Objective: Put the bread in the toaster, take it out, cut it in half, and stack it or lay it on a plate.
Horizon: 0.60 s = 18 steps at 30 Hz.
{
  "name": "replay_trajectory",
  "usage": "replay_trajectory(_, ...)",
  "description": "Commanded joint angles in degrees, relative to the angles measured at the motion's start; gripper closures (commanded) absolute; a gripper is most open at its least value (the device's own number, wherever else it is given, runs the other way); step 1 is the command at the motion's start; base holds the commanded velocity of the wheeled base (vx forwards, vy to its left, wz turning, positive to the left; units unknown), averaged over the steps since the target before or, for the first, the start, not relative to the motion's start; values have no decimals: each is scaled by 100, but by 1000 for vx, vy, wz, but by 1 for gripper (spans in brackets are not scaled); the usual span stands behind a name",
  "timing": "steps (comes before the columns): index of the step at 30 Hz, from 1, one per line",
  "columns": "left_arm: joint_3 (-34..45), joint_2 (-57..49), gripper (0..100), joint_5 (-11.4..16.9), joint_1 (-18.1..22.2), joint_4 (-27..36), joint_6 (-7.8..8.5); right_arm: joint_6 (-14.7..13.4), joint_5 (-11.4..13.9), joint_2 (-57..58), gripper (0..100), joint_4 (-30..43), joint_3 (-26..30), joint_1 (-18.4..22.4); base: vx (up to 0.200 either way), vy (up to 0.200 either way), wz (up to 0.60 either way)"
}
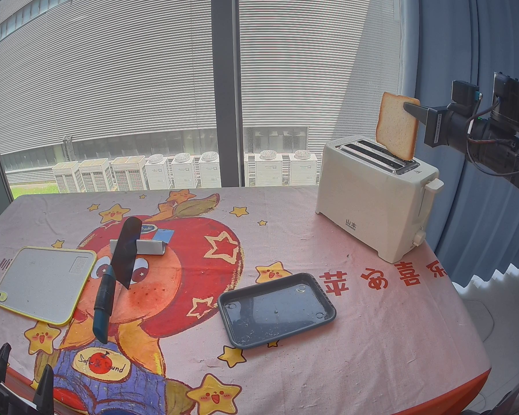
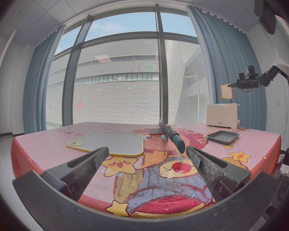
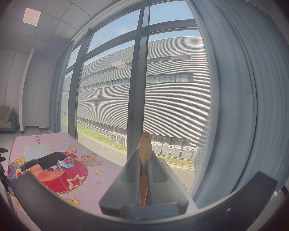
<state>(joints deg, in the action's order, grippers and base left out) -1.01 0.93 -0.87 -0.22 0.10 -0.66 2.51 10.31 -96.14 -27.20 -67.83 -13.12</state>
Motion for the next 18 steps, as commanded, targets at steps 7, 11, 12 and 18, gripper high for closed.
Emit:
replay_trajectory(7, 101, -75, 0, -1, -4, -1, -4, -5, 15, 956, 100, -5, 956, -226, 0, 0, 0)
replay_trajectory(11, 101, -75, 0, -1, -4, -1, -4, -31, 23, 1141, 100, -14, 1298, -253, 0, 0, 0)
replay_trajectory(12, 101, -75, 0, -1, -4, -1, -4, -49, 23, 1150, 100, -14, 1378, -253, 0, 0, 0)
replay_trajectory(18, 101, -75, 0, -1, 4, -1, -4, -260, 23, 1071, 100, -998, 1993, -455, 0, 0, 0)
